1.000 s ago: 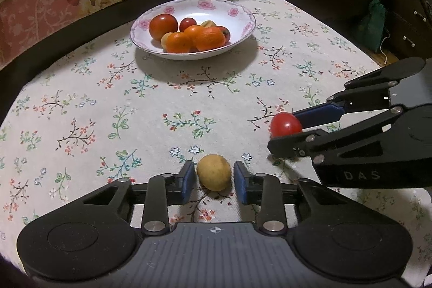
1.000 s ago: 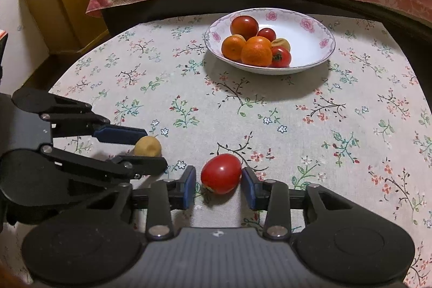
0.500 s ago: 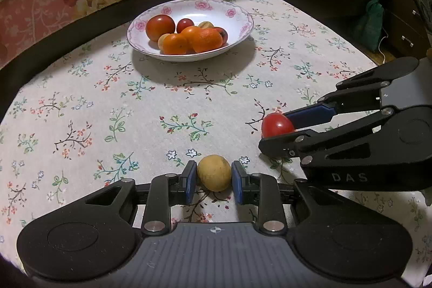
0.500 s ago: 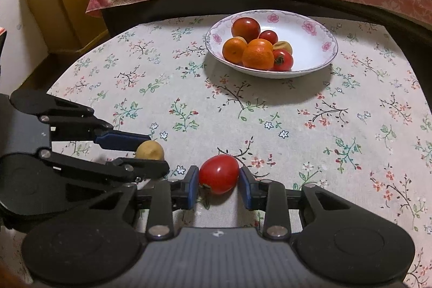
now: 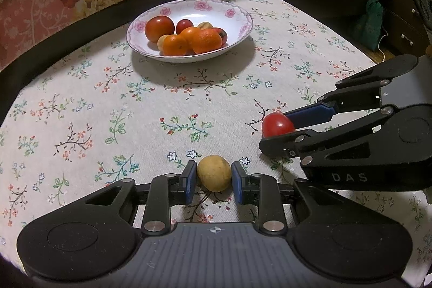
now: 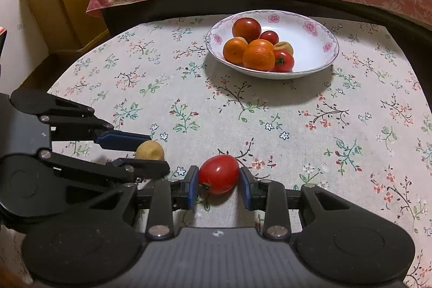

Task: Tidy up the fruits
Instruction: 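Lift the brown fruit with the left gripper while the right gripper holds the cherry tomato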

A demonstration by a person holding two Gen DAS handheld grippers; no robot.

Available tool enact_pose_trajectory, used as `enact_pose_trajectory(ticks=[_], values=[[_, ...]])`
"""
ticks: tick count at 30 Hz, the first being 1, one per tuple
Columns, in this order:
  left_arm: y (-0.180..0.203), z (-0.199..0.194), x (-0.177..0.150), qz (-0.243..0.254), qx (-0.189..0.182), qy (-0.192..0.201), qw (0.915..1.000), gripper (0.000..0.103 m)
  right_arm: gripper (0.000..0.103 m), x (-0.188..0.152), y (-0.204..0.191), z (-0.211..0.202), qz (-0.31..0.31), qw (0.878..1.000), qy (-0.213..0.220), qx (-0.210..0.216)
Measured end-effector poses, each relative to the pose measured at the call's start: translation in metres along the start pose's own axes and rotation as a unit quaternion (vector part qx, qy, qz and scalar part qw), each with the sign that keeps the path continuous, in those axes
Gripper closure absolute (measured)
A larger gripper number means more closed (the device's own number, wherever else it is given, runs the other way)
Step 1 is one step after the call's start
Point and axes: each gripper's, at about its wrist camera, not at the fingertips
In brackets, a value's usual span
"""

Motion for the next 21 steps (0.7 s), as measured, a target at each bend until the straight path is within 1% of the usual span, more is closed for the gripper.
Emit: enact_pose_trajectory(ticks=[21], values=[[-0.0097, 0.0002, 0.0081, -0.014, 0.017, 0.018, 0.9996, 0.068, 0.073, 0.0087, 0.0035, -0.0077, 0.013, 1.000, 0.019, 0.003]])
Point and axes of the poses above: each gripper's, at about its wrist camera, not at the fingertips, and z roughly the way its jaws point, y to its right, x to its top, and after that the axes turned 7 degrees about z, right-handed
